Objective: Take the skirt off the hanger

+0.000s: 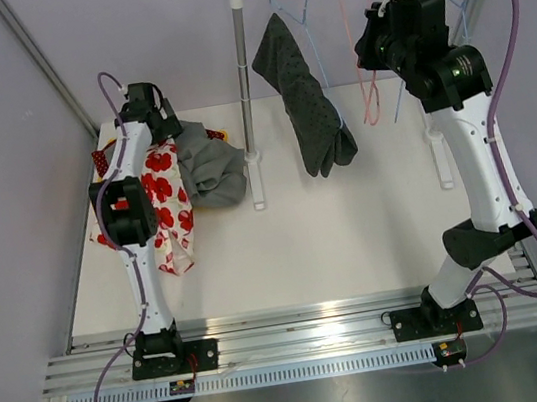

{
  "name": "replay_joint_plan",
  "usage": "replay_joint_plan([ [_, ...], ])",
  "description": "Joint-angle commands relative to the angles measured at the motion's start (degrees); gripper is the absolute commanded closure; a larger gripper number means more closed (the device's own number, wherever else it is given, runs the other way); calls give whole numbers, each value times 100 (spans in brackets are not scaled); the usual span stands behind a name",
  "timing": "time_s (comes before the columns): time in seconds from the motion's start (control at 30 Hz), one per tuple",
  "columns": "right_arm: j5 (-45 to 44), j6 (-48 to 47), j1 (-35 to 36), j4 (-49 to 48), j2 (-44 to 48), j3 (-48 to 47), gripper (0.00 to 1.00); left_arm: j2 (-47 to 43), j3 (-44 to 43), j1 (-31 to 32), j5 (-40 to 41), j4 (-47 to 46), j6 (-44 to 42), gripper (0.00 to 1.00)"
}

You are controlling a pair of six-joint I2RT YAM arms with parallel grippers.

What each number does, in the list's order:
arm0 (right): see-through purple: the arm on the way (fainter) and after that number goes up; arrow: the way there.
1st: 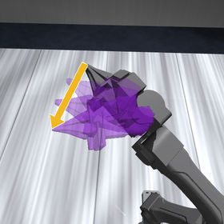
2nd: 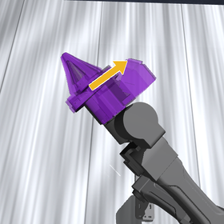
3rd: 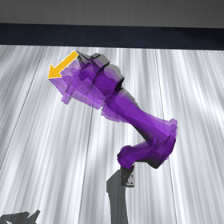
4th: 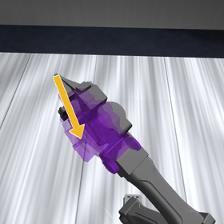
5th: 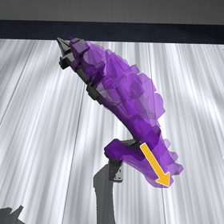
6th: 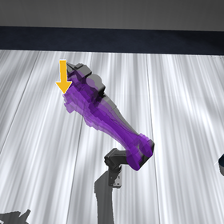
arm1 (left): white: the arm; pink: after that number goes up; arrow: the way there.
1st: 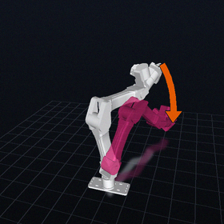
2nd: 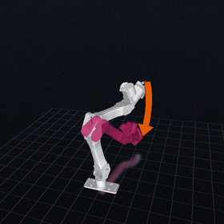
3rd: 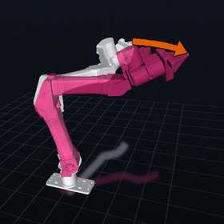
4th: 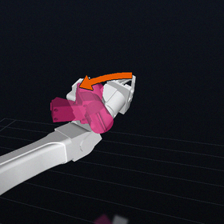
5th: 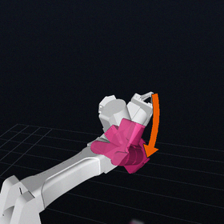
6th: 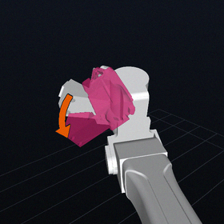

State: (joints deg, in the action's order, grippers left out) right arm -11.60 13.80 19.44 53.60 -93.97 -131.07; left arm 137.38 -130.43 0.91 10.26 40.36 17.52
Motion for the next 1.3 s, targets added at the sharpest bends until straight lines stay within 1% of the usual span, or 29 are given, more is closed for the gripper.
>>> replay_joint_plan([
  [0.0, -273, -185, -19, 1, -401, -576, 100, -842, 867, -56, -86, -307, 199, 1],
  [0.03, -299, -202, -19, 10, -481, -639, 100, -1532, 1175, -47, -51, -492, 199, 1],
  [0.07, -317, -229, -37, -25, -551, -674, 100, -1843, 1509, -47, -16, -807, 217, 1],
  [0.1, -369, -246, -46, -43, -674, -710, 100, -2134, 1912, -38, -15, -889, 200, 1],
  [0.13, -370, -246, -72, -78, -727, -719, 100, -2685, 2064, -29, 19, -898, 182, 1],
  [0.23, -440, -255, -160, -183, -973, -762, 100, -3391, 2495, 111, 28, -767, 68, 1],
  [0.27, -475, -264, -203, -192, -1122, -797, 100, -3855, 2618, 251, 55, -784, -20, 1],
  [0.33, -563, -264, -256, -140, -1254, -964, 100, -4279, 3065, 436, 221, -889, -143, 1],
  [0.37, -581, -221, -300, -44, -1325, -1008, 100, -4673, 3198, 541, 274, -924, -283, 1],
  [0.43, -660, -168, -327, 18, -1369, -965, 100, -4965, 3374, 858, 511, -838, -372, 1],
  [0.57, -660, -53, -327, -174, -940, -290, 100, -5546, 3498, 1358, 766, -530, -381, 1],
  [0.63, -721, -53, -327, -280, -764, 115, 91, -5994, 3612, 1517, 854, -389, -355, 1],
  [0.7, -774, -71, -327, -307, -596, 256, 53, -6475, 3849, 1728, 907, -301, -337, 1],
  [0.73, -774, -79, -336, -237, -561, 257, 38, -6644, 3911, 1772, 934, -153, -319, 1],
  [0.77, -774, -88, -336, -184, -508, 240, 12, -6793, 4085, 1860, 977, -73, -267, 1],
  [0.8, -800, -88, -327, -166, -482, 178, 2, -6934, 4165, 1878, 986, 15, -240, 1],
  [0.83, -800, -123, -336, -96, -403, 143, 0, -7240, 4279, 1895, 1013, 207, -188, 1],
  [0.97, -774, -106, -327, -113, -149, 55, 0, -7918, 4737, 1922, 1109, 797, -39, 1],
  [1.03, -529, -88, -318, -175, -78, 55, 1, -8182, 5034, 1922, 1162, 1086, 32, 1],
  [1.07, -302, -106, -318, -166, -95, -50, 0, -8436, 5141, 1922, 1180, 1193, 76, 1],
  [1.13, -63, -115, -283, -70, -165, -234, 1, -8675, 5386, 1922, 1206, 1421, 102, 1],
  [1.27, 78, -167, -20, 133, -568, -919, 0, -9123, 5660, 1922, 1443, 1721, 120, 1],
])
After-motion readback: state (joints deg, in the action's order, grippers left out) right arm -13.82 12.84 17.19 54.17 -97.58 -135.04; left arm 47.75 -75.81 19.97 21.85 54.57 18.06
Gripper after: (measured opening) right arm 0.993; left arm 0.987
